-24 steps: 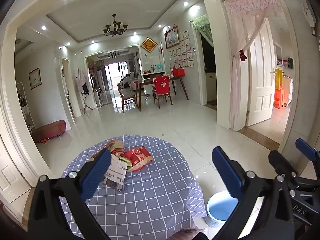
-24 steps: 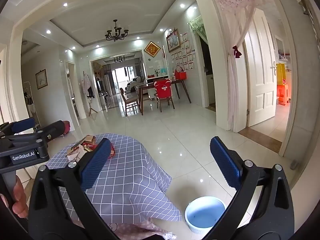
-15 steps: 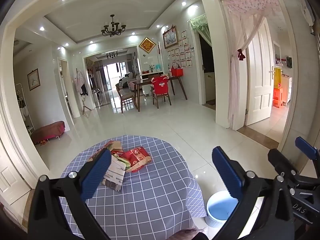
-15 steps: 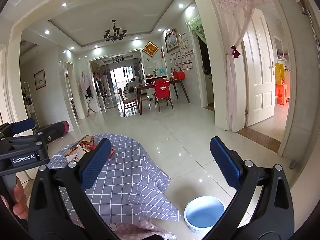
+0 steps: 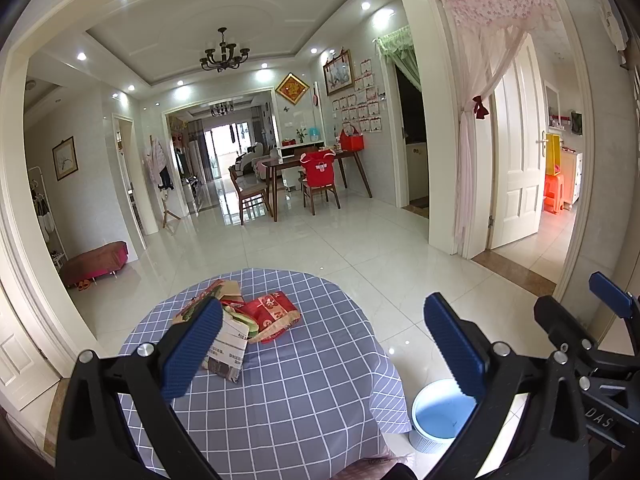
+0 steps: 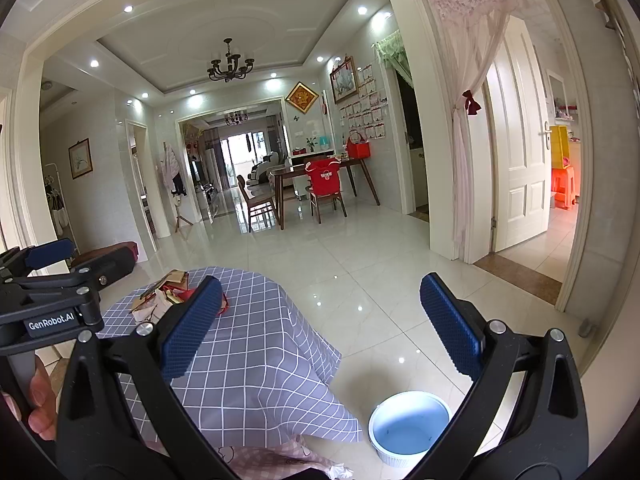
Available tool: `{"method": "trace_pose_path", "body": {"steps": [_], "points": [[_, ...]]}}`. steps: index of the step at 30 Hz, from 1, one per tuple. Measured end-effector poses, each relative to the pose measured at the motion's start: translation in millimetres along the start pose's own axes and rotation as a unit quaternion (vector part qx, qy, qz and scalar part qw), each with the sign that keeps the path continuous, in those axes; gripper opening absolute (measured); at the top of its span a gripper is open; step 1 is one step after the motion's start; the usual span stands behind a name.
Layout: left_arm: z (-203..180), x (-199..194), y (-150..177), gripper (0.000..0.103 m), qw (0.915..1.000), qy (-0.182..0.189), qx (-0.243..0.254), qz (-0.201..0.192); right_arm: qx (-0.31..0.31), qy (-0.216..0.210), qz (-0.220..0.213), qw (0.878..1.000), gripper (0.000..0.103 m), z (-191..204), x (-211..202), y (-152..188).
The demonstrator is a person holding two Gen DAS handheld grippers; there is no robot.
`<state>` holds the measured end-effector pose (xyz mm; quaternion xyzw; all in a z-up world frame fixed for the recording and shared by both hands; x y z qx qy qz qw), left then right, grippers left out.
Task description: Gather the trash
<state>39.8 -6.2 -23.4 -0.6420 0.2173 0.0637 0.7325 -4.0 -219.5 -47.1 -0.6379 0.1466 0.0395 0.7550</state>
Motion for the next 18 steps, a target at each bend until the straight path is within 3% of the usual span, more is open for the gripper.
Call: {"method": "trace_pose_path", "body": {"steps": [18], "points": [[1.9,2.2,5.6,0.099,1.0000,0.000,0.003,0.001,0.001,-0.001,0.005,1.000,0.097,3.6,5.0,7.1]]}}
Point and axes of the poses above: each gripper's, at about its wrist camera, not at the fingertips, and x roughly the way its jaws point, z to its left, y to its underside, the point moved 4 cm from there along x, roughly the way its jaws point, and after that the axes turned 10 degrees about y, right-handed, at the moved point
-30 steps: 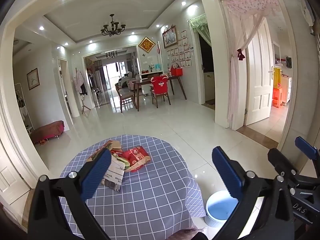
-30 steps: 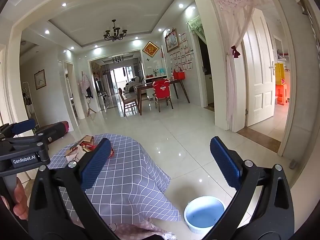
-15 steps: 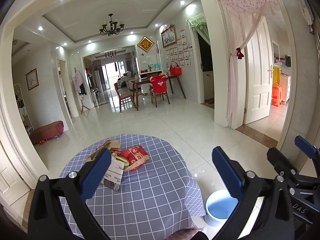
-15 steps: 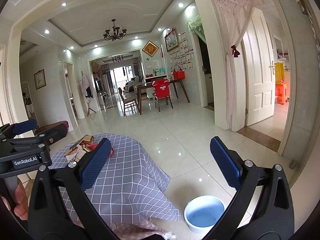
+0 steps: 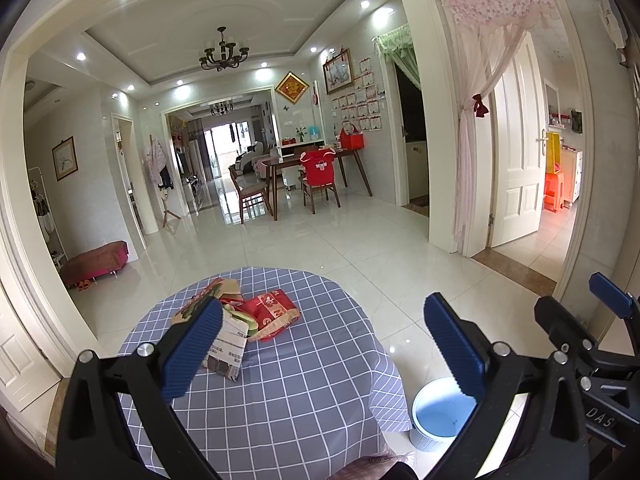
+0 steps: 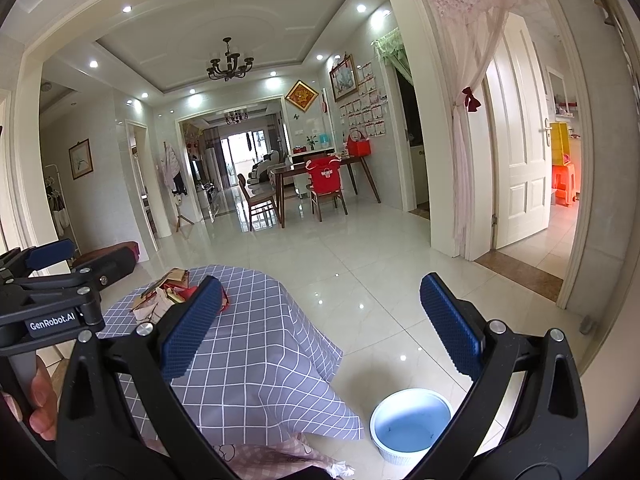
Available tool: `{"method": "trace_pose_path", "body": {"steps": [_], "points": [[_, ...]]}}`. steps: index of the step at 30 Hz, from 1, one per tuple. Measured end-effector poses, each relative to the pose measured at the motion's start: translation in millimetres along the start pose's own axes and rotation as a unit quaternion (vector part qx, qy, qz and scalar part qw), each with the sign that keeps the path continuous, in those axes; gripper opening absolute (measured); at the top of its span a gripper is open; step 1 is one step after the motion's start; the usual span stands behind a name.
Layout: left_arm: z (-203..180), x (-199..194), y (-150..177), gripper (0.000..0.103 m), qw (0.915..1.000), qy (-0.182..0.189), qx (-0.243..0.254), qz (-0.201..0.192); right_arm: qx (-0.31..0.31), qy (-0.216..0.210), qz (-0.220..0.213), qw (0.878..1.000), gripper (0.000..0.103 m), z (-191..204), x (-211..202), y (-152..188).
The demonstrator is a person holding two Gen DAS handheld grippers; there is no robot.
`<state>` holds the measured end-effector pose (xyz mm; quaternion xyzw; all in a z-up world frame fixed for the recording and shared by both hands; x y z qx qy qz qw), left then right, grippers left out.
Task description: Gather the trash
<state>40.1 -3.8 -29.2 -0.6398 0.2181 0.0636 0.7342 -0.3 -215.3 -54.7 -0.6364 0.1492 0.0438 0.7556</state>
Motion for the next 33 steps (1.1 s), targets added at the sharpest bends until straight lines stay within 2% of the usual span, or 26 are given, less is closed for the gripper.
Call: {"method": "trace_pose_path", "body": {"steps": [33], "points": [[3.3,-1.4,-1.6,0.099,1.0000,-0.006,-0.001,0.004,0.004,-0.013,0.012,1.000,0.097,-0.9,10.1,5.1]]}}
Point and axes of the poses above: each gripper's, at about its wrist camera, not at the fingertips, and x roughly the way its jaws point, z to its left, y to its underside, the point moved 4 cm from there along x, roughly the way its jaws point, and after that the axes turned 10 degrees about y, right-handed, at the moved point
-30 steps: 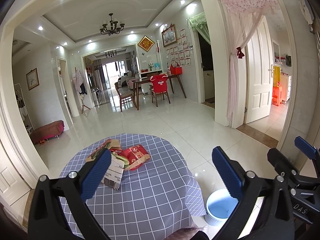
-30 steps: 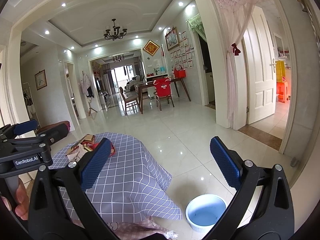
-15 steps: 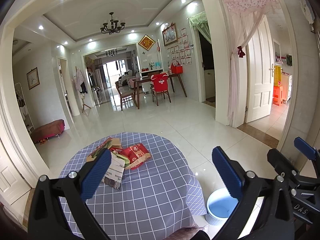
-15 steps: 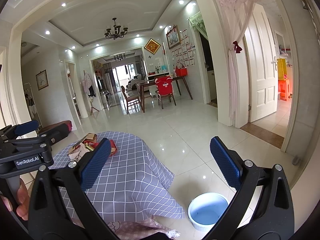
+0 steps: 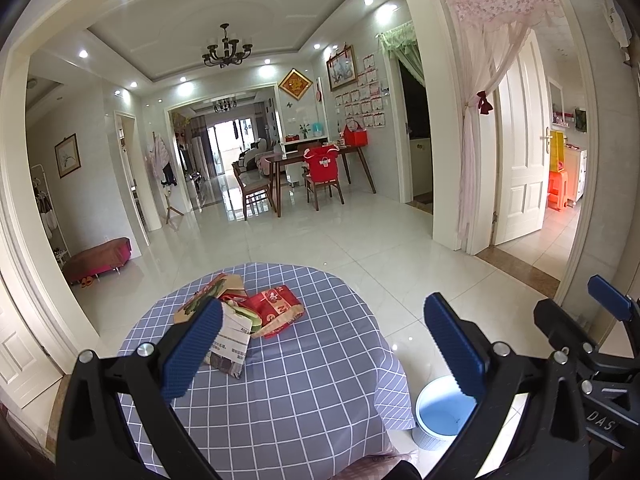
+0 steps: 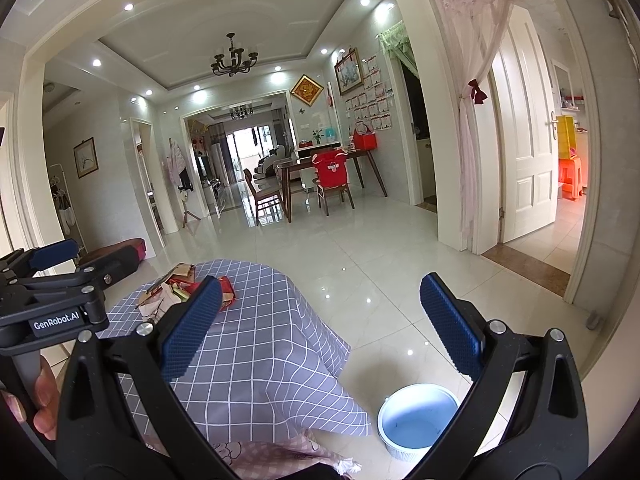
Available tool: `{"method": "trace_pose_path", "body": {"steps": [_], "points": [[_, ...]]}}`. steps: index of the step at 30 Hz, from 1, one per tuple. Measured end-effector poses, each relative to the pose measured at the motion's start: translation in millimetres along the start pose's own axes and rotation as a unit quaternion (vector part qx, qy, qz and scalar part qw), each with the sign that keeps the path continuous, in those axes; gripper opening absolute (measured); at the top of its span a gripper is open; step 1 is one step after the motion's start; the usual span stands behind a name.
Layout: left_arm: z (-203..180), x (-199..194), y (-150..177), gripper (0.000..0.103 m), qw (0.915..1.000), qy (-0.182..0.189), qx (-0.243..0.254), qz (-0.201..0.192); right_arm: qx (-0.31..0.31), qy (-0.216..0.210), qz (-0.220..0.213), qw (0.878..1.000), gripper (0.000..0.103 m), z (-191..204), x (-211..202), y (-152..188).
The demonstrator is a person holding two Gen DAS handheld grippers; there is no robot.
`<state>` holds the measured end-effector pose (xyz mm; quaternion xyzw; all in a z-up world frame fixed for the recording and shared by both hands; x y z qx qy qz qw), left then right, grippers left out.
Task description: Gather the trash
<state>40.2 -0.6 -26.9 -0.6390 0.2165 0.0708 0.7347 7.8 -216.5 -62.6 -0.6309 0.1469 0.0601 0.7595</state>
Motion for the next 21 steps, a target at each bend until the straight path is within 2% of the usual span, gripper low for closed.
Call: {"method": "trace_pose_path", "body": {"steps": [21], "points": [[2.0,2.2,2.9,0.099,1.0000,0.000,-0.002,0.003,-0.004,-0.003,0.004,1.000,0.097,8.4,3.6,0.7]]}}
Point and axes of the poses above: each gripper's, at about its wrist camera, not at the fingertips, and x roughly the way its jaws point, z to its left, y to its underside, the point moved 4 cm from there along x, roughly the way its jaws point, and after that the axes turned 10 degrees about y, right-handed, at the moved point
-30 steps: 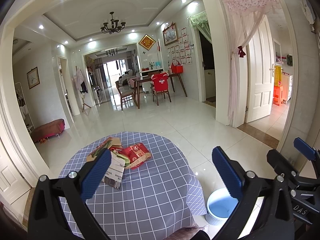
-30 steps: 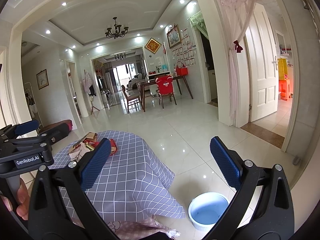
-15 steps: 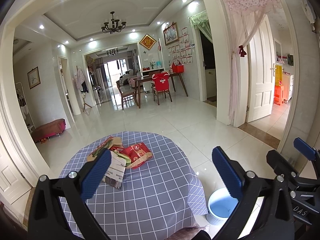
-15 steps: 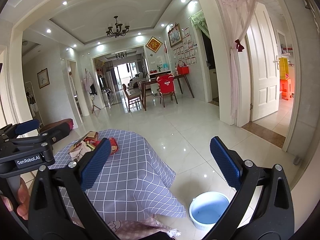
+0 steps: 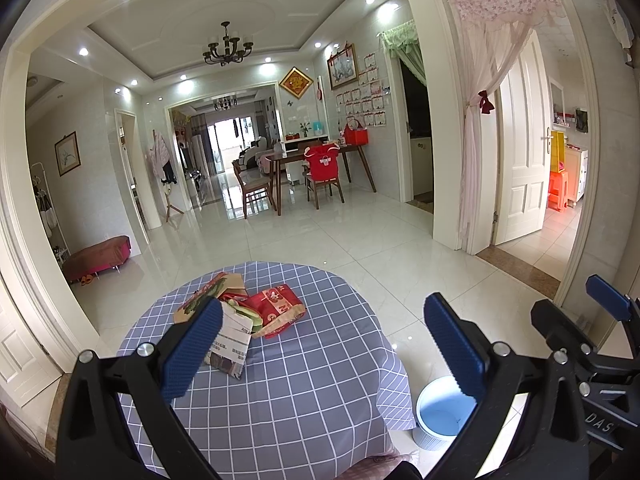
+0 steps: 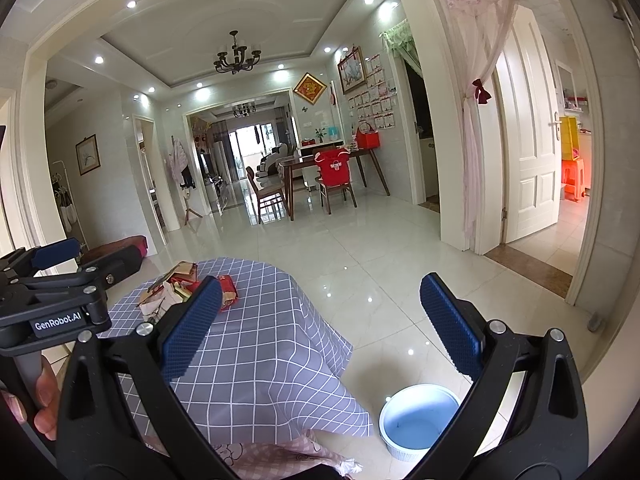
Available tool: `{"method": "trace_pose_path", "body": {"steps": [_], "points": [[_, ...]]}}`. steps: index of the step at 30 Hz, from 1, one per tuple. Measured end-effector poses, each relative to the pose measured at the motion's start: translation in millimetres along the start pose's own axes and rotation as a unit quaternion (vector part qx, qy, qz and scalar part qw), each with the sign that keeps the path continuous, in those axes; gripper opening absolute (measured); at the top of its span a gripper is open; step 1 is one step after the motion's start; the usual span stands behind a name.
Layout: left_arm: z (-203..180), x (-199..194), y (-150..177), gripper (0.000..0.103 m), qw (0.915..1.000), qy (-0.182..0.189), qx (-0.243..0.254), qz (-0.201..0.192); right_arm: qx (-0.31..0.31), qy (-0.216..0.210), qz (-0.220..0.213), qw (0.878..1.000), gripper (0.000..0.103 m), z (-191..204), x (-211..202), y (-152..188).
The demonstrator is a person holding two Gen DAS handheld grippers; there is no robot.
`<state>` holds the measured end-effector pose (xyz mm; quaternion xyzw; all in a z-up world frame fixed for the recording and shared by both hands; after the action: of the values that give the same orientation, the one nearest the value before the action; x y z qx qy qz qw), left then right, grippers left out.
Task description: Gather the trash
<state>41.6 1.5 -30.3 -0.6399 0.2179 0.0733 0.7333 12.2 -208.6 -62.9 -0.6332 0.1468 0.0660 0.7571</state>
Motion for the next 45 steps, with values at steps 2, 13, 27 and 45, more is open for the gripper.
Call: {"method": "trace_pose_path", "body": {"steps": [2,13,27,45], "points": [[3.6,3.5,1.4,0.099,1.0000,0.000,-0.002,0.002,-0.002,0.002,0.000,1.000,0.097,2.3,0.7,-0.6],[14.6,18.8,0.4,0.099,0.9999,0.002,-0.008,0.013,-0.009,0.008,0.001,1.000,0.097,16.2,10.9,-7.4],[48.1,71.8,15.6,0.099,0.9983,0.002,-0.024,0.053,-0.035,0.018,0.055,0.998,0.097,48.0,61.8,8.4],[234.9,174.4,95.5,0.099,0.9771,-0.066,-0.132,0.154,-0.065,-0.061,0.171,0.981,0.097,168.4,193.4,58.2]]}}
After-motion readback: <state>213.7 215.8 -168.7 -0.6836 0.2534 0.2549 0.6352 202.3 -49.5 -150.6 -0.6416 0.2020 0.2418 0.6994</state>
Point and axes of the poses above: each gripper's, at about its wrist camera, not at the fingertips, and x roughly the way its jaws point, z to its left, y to its underside, the point moved 4 cm from there along x, roughly the way its jaws point, and after that the axes turned 10 degrees about y, right-handed, at the moved point
